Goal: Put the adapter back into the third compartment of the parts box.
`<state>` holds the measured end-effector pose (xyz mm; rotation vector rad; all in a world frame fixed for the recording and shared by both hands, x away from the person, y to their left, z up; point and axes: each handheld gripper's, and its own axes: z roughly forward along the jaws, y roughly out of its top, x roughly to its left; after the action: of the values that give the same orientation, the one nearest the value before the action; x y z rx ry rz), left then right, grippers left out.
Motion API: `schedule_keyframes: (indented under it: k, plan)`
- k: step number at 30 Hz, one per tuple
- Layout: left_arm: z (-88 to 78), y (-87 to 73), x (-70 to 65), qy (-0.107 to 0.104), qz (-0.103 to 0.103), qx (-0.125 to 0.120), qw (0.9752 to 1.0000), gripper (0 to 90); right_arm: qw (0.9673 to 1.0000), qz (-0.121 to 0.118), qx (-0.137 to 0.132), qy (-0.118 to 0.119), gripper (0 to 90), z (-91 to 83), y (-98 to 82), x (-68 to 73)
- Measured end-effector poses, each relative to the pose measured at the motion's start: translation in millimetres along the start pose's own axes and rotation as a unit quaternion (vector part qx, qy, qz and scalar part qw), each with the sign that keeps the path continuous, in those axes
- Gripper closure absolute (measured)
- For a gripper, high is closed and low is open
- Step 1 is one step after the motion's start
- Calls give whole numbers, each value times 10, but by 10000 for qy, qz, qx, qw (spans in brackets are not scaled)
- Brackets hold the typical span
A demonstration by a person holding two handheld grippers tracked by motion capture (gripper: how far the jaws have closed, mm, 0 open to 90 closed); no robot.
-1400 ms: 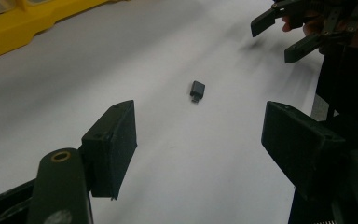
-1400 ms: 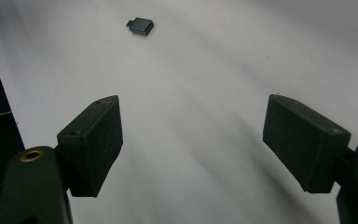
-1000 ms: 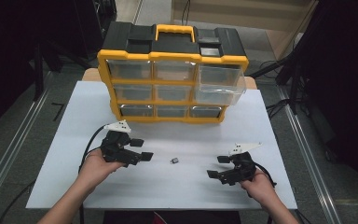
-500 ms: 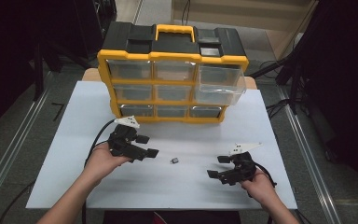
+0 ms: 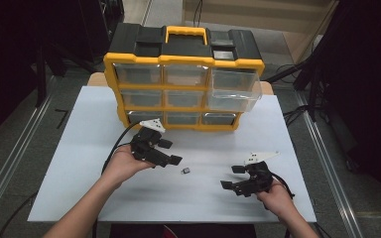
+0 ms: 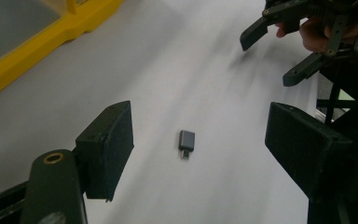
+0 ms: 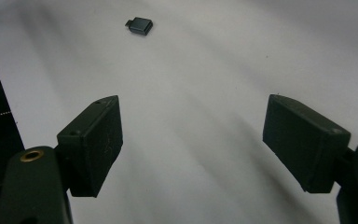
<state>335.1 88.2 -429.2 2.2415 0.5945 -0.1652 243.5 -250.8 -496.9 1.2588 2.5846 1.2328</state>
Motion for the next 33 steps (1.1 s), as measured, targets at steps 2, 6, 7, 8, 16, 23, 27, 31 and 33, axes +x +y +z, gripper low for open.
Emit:
schedule_keyframes:
  k: [2,6,7,8,16,23,27,31,33]
  plan:
    - [59,38,-12,37,70,43,10000,251,10000,-7,0,1,181,0,0,0]
    - [148,89,-26,124,166,106,9997,252,10000,2,-3,5,181,1,0,-2]
    - [148,89,-26,124,166,106,9997,252,10000,2,-3,5,181,1,0,-2]
    - [181,115,-29,117,174,85,9997,253,10000,36,-12,10,181,-3,-1,-3]
    - [289,169,-24,20,124,39,9999,261,10000,24,-7,-14,181,-6,-5,-13]
    - [338,120,-36,135,189,10,9997,293,10000,14,10,-19,181,-8,-11,-20]
    - [375,101,-54,239,328,113,9991,293,10000,7,1,-34,181,-8,-13,-22]
    - [428,58,-57,219,278,178,9992,293,10000,3,4,-36,181,-8,-13,-22]
    - [452,38,-52,235,300,235,9990,293,10000,1,13,-32,181,-7,-13,-22]
